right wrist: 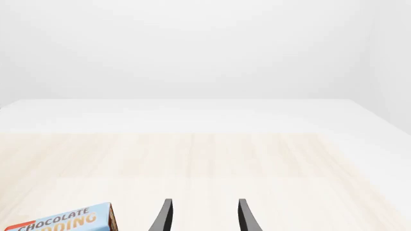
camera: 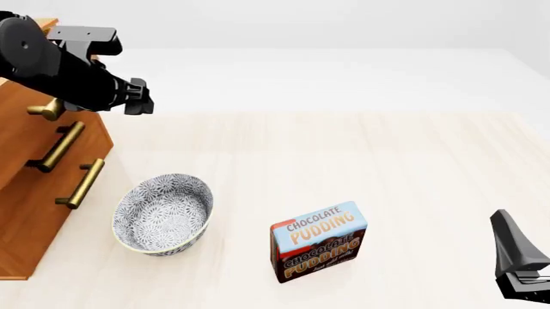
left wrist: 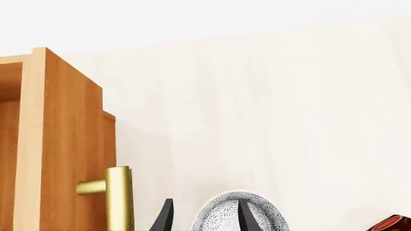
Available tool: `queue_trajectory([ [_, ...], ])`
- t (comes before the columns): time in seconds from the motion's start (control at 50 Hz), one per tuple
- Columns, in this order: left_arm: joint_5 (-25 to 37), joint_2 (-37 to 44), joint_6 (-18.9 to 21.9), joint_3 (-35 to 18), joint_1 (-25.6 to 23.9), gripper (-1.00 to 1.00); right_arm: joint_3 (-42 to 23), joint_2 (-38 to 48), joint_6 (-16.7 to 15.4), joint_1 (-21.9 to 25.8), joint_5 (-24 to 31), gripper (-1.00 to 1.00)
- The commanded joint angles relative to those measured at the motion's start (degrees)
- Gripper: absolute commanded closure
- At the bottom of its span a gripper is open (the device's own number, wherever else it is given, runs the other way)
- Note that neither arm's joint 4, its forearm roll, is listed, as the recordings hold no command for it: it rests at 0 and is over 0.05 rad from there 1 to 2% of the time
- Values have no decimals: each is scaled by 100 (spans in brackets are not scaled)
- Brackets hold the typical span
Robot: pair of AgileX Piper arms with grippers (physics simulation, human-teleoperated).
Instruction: Put the butter at the back in the top drawer of the cabinet and close it.
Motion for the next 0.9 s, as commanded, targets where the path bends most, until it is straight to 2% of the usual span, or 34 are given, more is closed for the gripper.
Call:
queue_trajectory([
  [0.02,-1,-23,-26,54,164,-100,0,0,0,0,0,-100],
  [0.9,-71,-213,-60,237,767,-100,0,0,0,0,0,-100],
])
